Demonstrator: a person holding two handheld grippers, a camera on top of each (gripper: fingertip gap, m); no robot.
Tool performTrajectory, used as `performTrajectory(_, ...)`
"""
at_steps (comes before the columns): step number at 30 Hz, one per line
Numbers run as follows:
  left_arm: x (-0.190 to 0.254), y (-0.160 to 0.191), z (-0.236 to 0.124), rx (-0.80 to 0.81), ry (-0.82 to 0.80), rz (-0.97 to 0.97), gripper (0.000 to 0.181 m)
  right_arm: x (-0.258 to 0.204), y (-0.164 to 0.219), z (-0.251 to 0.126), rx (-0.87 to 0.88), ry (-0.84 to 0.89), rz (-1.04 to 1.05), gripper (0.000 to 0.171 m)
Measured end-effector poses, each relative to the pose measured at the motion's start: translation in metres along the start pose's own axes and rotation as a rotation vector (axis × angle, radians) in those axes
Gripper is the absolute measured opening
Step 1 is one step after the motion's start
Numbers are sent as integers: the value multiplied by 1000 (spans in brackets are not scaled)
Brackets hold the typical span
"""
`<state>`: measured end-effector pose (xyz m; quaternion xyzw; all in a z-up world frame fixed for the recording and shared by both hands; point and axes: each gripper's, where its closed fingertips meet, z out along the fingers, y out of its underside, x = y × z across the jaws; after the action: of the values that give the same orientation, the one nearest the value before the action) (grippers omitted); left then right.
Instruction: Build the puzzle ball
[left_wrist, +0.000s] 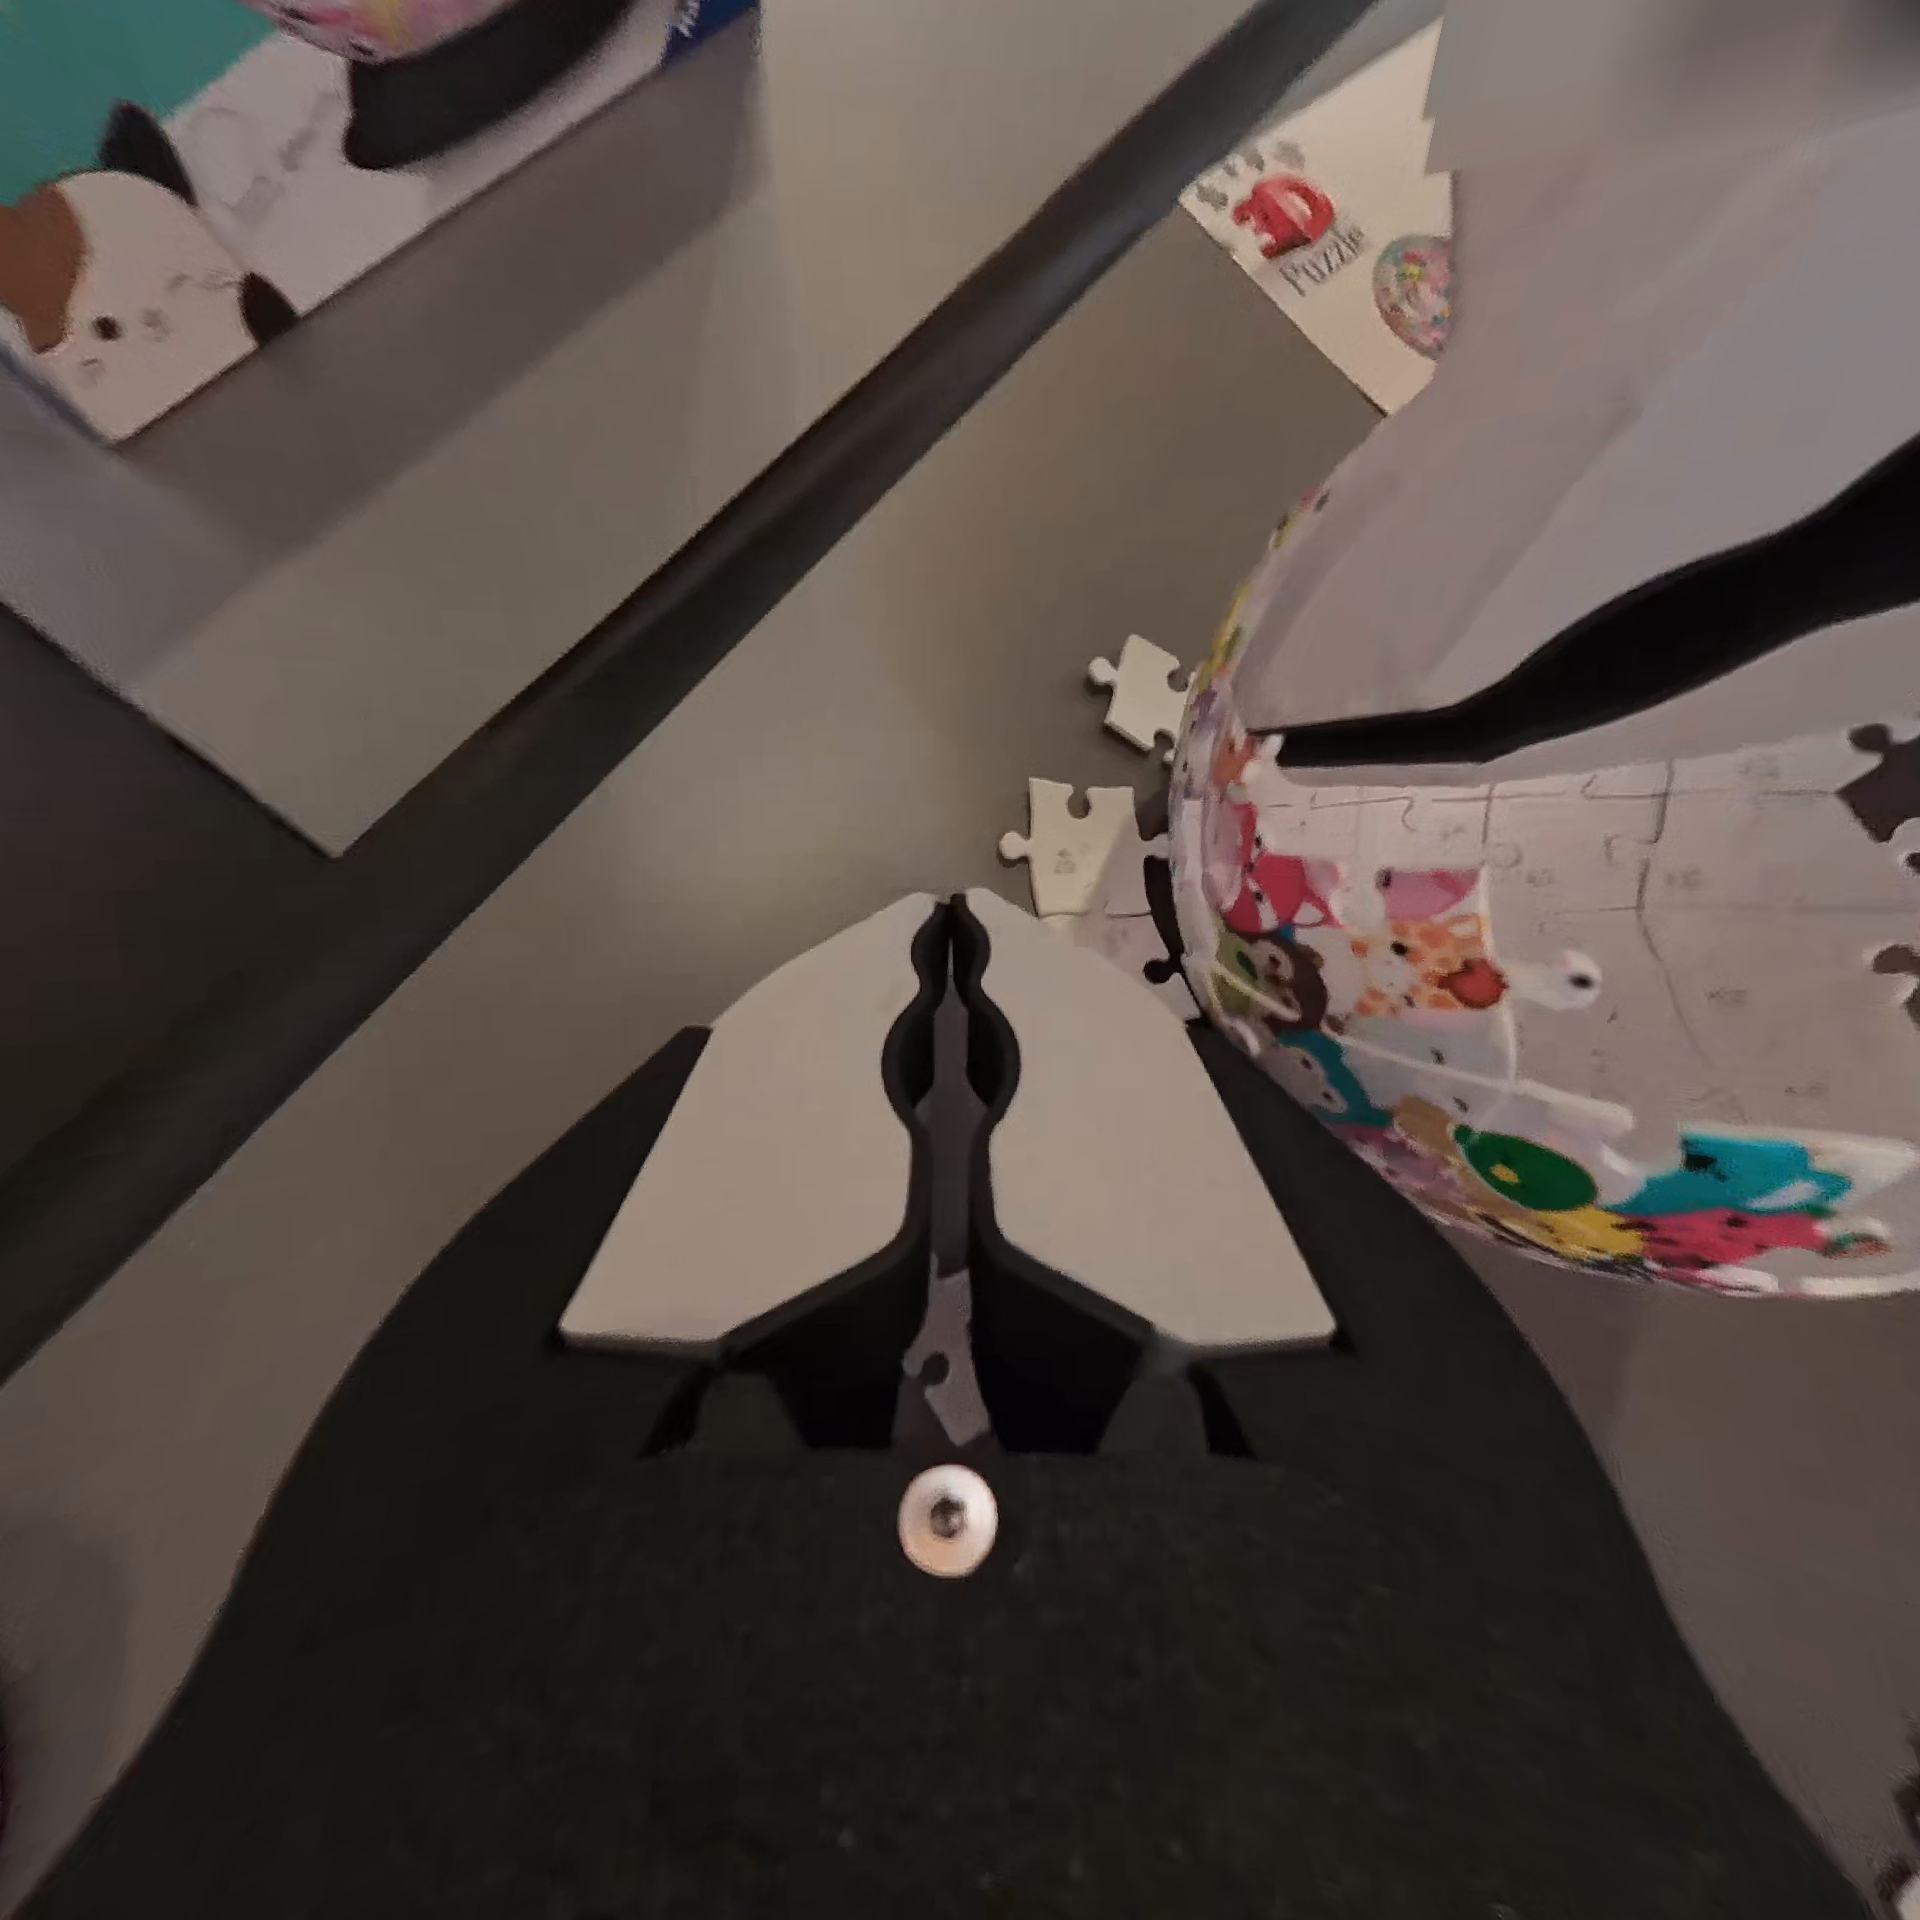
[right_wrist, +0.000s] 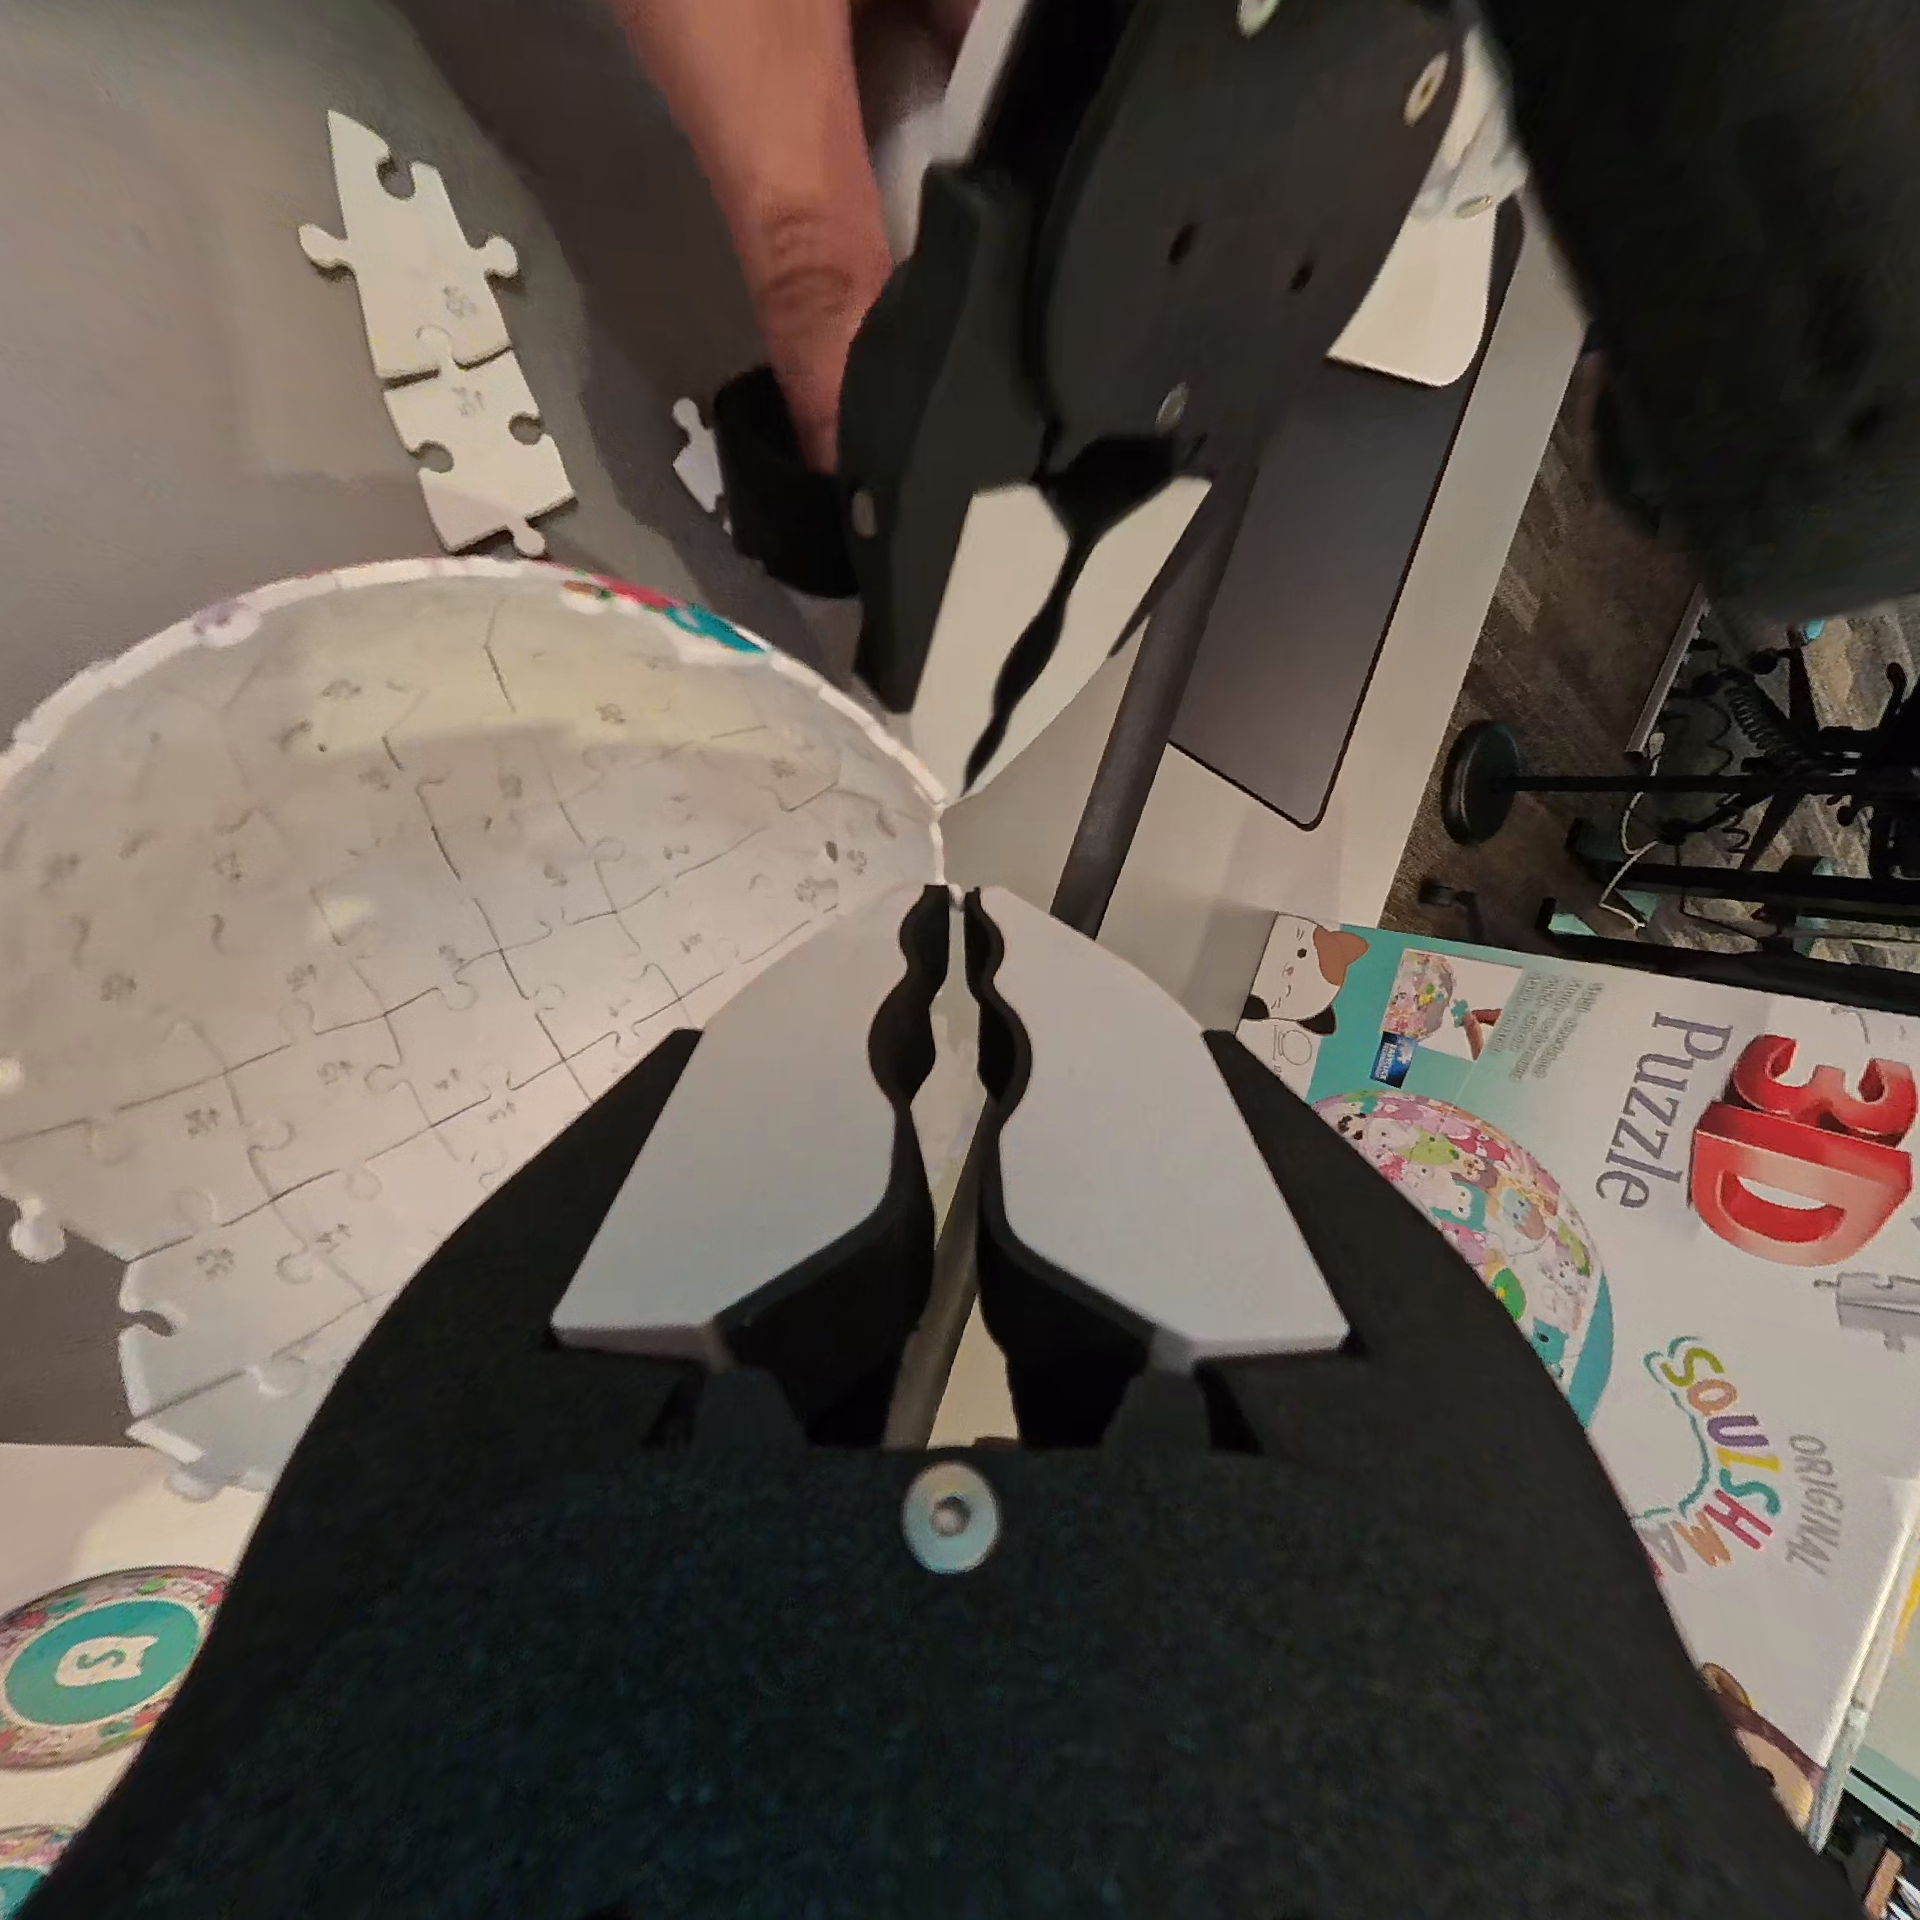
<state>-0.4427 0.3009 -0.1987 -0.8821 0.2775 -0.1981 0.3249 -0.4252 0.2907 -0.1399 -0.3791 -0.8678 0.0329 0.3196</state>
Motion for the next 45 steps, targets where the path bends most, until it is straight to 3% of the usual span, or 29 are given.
performTrajectory(8,8,4,15,-7,45,81,0,-2,4,-2,-7,-14,29,3)
performTrajectory(11,-8,8,14,-32,-25,58,0,-2,4,-2,-14,-10,26,3)
performTrajectory(13,-17,5,2,-17,-66,22,0,-1,4,-2,-17,-9,25,3)
performTrajectory(17,-7,-15,-38,64,4,-83,1,-1,6,-3,-24,-8,29,3)
performTrajectory(23,37,-9,-71,-9,140,-101,20,0,11,-5,-33,-9,41,3)
performTrajectory(30,37,-7,-60,-63,74,-114,22,-3,16,-5,-59,-15,50,3)
performTrajectory(39,39,-24,-86,1,43,-128,24,-1,9,-8,-12,-12,57,2)
performTrajectory(45,26,-18,-68,20,57,-175,24,-2,7,-7,52,-21,82,2)
